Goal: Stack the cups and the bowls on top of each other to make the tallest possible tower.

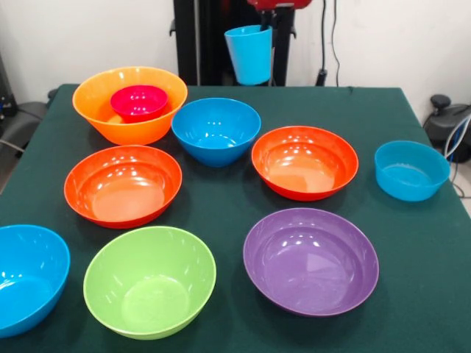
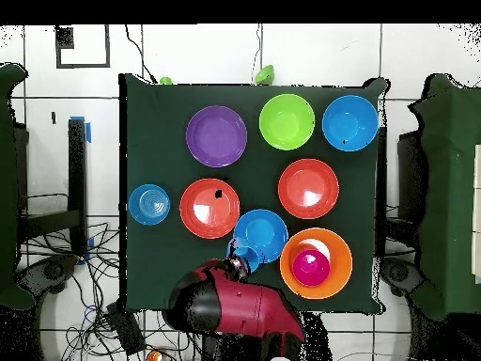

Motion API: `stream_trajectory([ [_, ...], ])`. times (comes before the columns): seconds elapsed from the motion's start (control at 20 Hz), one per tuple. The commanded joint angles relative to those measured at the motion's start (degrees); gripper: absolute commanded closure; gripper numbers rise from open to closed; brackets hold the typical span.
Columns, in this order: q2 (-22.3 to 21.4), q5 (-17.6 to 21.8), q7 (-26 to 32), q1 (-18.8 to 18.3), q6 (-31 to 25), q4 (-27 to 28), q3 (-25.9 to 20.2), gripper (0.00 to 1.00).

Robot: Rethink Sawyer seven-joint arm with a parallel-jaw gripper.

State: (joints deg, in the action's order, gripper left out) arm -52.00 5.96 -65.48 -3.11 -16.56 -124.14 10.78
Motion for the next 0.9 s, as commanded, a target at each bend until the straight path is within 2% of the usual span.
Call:
stream_trajectory([
  [0.05,6.70,8.20,-1.32,0.32,-6.76,5.83,0.33,1.00],
  [0.15,7.28,10.31,-1.41,0.51,-8.16,7.35,1.57,1.00],
  [0.2,8.01,11.78,-1.68,1.78,-9.91,8.52,3.16,1.00],
  [0.5,12.10,16.79,-2.31,1.45,-10.76,12.08,4.20,1.00],
  [0.75,11.74,19.75,-2.36,1.31,-12.85,14.33,5.30,1.00],
  [0.9,10.27,22.07,-0.77,1.63,-16.01,15.89,6.99,1.00],
])
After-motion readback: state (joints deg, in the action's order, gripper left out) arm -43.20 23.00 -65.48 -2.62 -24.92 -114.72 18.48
